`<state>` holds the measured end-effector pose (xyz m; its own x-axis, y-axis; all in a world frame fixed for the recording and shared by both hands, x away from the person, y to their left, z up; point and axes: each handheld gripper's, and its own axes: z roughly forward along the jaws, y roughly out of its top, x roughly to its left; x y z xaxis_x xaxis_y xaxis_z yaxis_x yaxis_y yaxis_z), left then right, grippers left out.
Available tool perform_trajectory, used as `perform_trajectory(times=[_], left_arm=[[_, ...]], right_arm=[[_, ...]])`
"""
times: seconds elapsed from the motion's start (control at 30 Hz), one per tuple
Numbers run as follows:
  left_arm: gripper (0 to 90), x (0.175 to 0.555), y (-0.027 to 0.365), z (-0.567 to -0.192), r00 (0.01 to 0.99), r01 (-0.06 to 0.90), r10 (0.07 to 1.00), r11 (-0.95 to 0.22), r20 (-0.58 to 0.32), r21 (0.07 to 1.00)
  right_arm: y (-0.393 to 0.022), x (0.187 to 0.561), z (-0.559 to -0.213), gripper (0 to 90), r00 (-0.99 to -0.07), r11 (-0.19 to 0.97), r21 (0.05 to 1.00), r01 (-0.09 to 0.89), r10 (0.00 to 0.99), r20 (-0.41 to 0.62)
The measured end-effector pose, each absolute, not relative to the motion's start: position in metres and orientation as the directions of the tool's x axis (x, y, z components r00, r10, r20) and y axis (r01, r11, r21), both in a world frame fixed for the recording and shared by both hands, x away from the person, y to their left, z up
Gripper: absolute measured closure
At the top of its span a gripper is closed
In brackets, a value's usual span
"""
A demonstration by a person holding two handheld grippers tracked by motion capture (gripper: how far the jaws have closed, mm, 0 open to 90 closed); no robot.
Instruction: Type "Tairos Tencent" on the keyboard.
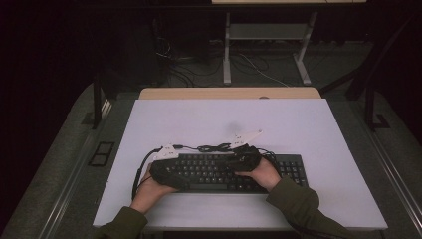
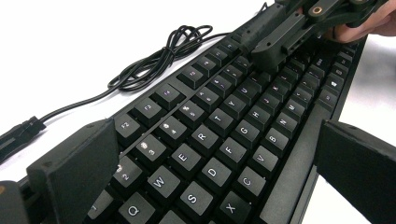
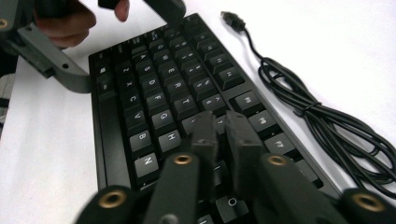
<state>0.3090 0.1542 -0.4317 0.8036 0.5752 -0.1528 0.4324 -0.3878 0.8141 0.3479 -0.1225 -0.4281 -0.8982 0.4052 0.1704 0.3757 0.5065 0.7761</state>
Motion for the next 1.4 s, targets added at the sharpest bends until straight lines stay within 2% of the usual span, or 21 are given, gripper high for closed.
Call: perform_trajectory(times=[0.1, 1.4], left_arm=[[0.0, 0.309, 0.154, -0.432, 0.804, 0.431, 0.574, -0.387, -0.153, 0.815], [0.0, 0.31, 0.152, -0.435, 0.811, 0.43, 0.564, -0.396, -0.155, 0.811]], right_arm=[[-0.121, 0.347, -0.429, 89.2, -0.905, 0.524, 0.767, 0.369, 0.392, 0.167], [-0.123, 0.348, -0.438, 89.4, -0.9, 0.565, 0.73, 0.385, 0.404, 0.162]])
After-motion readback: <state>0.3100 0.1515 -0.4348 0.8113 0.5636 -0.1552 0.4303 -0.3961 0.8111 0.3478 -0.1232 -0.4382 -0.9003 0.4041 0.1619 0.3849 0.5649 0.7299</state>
